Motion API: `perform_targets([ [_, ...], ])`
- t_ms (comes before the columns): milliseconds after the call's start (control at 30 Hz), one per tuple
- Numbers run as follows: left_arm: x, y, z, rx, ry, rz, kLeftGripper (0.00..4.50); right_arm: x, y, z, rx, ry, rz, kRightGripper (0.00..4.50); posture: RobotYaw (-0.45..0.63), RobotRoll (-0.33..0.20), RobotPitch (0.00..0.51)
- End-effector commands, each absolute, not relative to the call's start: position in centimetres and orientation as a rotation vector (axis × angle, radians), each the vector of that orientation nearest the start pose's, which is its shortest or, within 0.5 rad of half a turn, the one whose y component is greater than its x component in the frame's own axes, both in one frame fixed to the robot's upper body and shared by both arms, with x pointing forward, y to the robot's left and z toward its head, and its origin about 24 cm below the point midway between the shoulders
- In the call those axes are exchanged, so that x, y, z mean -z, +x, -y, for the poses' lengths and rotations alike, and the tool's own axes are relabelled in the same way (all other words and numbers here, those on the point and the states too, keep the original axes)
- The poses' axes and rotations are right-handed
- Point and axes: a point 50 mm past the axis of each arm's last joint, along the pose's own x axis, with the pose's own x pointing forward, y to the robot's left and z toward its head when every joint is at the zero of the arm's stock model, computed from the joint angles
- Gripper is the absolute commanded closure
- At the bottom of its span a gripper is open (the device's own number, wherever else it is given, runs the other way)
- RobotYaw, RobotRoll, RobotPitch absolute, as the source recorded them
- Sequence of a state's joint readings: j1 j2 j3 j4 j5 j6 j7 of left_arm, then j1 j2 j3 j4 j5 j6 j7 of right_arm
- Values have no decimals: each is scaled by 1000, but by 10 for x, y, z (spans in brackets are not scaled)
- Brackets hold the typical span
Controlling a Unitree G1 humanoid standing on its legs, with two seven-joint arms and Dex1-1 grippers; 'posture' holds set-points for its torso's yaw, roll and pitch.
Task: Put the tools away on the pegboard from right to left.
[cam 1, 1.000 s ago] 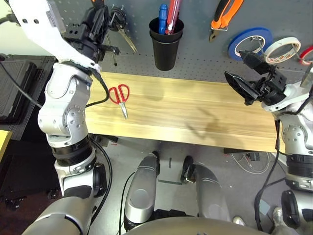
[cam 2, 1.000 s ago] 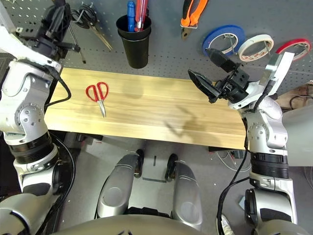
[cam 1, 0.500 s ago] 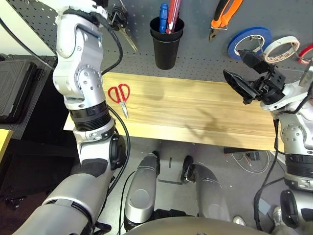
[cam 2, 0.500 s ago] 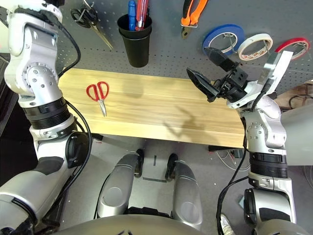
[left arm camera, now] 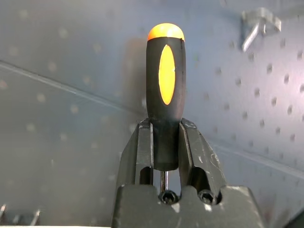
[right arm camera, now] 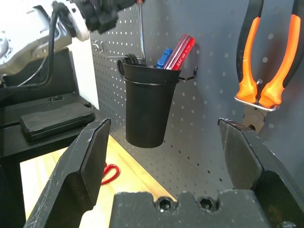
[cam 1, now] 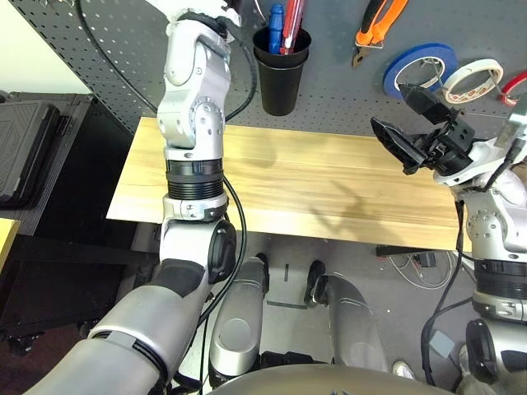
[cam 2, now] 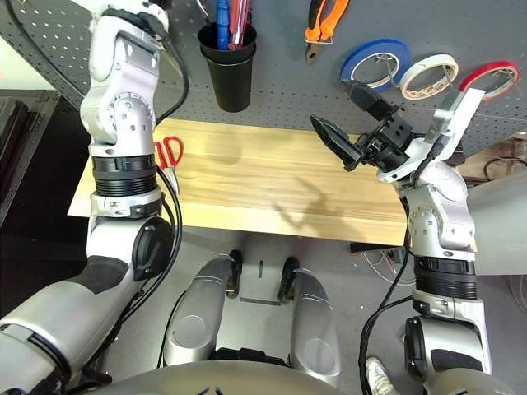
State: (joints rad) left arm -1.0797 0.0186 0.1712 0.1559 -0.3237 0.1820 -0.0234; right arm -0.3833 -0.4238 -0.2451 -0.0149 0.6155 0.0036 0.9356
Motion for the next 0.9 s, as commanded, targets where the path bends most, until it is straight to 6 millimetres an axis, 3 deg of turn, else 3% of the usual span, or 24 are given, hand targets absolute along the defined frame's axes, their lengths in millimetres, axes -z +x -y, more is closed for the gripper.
perform_targets([
  [33, -313, 350, -86, 338, -251, 654, 3948, -188, 281, 210, -848, -24, 553, 0, 184, 0, 241],
  [200, -309, 347, -84, 354, -232, 644, 2172, -187, 281, 210, -848, -26, 550, 0, 191, 0, 241],
  [367, -319, 342, -91, 341, -199, 680, 195, -183, 283, 207, -868, -29, 535, 0, 205, 0, 239],
  [400, -322, 340, -94, 336, -198, 689, 33, -182, 283, 206, -873, -31, 530, 0, 208, 0, 239],
  [533, -335, 329, -109, 313, -168, 731, 33, -176, 285, 201, -893, -35, 484, 0, 218, 0, 243],
  [667, -337, 317, -132, 277, -107, 730, 33, -166, 283, 197, -931, -54, 421, 0, 229, 0, 251],
  [800, -318, 300, -158, 245, -7, 660, 33, -154, 279, 190, -978, -77, 345, 0, 249, 0, 261],
  [900, -293, 287, -170, 248, 57, 559, 33, -142, 277, 182, -1008, -88, 280, 0, 270, 0, 273],
])
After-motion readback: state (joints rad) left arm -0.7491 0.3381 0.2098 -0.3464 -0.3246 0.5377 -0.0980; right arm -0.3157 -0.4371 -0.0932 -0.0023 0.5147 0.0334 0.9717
